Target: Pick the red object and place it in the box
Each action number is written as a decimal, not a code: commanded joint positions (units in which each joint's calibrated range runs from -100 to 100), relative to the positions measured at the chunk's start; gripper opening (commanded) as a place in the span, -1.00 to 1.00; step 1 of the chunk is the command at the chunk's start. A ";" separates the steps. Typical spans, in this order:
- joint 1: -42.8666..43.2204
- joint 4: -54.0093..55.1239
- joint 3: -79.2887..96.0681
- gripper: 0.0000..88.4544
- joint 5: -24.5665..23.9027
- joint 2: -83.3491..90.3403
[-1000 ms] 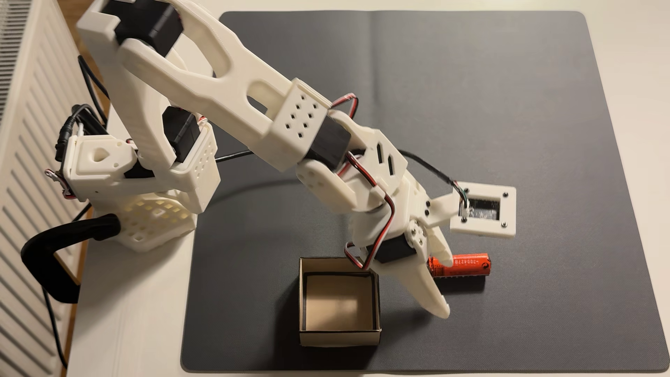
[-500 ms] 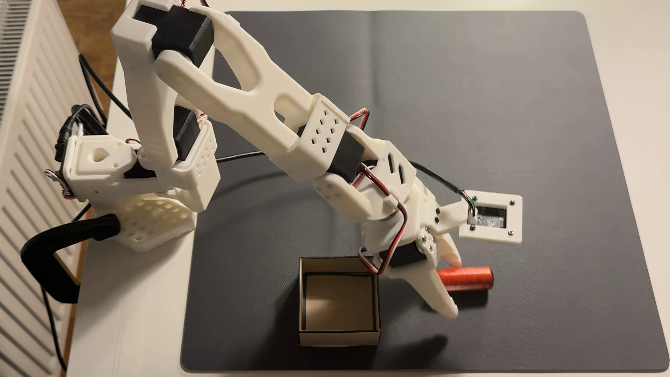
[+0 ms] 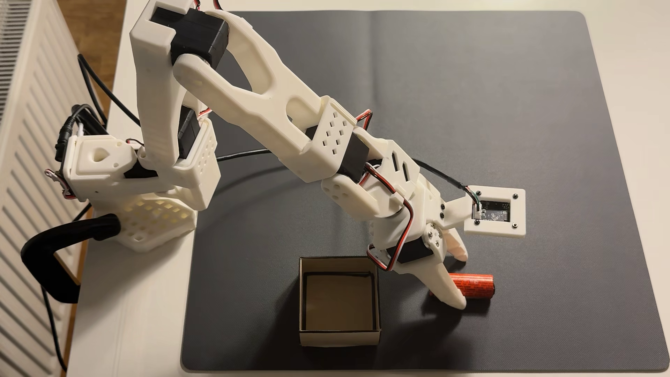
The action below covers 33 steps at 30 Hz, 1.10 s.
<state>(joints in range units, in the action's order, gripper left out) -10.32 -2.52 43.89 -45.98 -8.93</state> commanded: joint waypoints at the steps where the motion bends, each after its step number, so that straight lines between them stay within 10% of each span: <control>1: 0.45 -0.28 -0.49 -0.72 0.24 -0.17; 17: 1.04 -2.20 -0.39 -0.98 0.03 6.46; 33: -0.59 -29.21 2.60 -0.98 6.44 47.19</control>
<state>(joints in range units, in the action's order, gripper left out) -9.06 -31.13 44.62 -41.07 30.83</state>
